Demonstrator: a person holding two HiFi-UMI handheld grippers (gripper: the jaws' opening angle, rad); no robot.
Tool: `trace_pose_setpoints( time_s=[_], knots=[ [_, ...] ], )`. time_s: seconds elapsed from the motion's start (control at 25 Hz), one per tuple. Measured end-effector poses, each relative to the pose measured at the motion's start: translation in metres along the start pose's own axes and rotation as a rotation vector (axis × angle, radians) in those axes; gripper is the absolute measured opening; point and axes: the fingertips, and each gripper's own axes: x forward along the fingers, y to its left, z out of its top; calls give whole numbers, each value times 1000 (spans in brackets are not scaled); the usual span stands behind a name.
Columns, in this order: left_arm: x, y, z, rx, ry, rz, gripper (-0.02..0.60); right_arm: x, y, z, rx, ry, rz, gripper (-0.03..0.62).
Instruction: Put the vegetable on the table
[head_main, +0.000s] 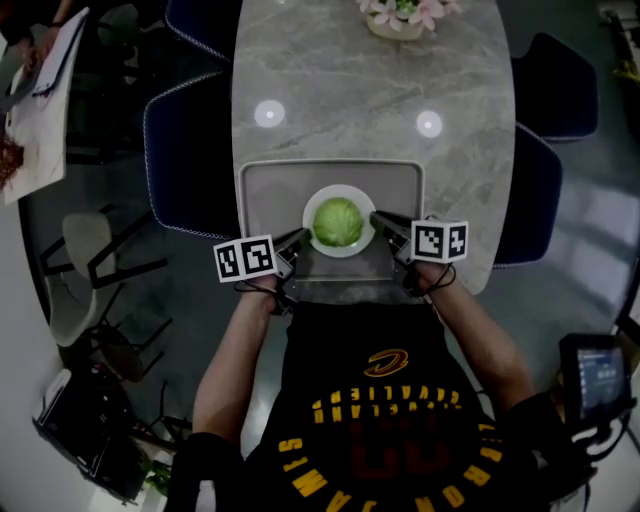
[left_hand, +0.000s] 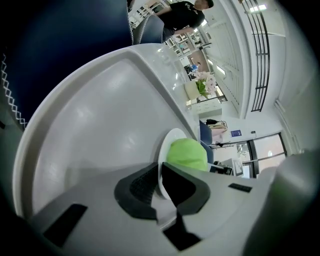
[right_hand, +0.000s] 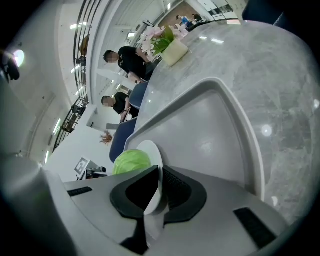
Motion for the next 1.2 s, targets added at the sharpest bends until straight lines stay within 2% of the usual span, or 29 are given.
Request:
trace_pose_setpoints(
  time_s=[0.36, 0.56, 1.2],
  knots=[
    [-4, -5, -4, 17, -9, 12, 29, -11, 4, -7, 22, -37, -27, 34],
    [-7, -10, -9, -1, -16, 0, 29, -17, 9, -8, 17, -62, -28, 34],
    [3, -45, -17, 108, 38, -48, 26, -55, -1, -11, 58, -194, -58, 34]
  ],
)
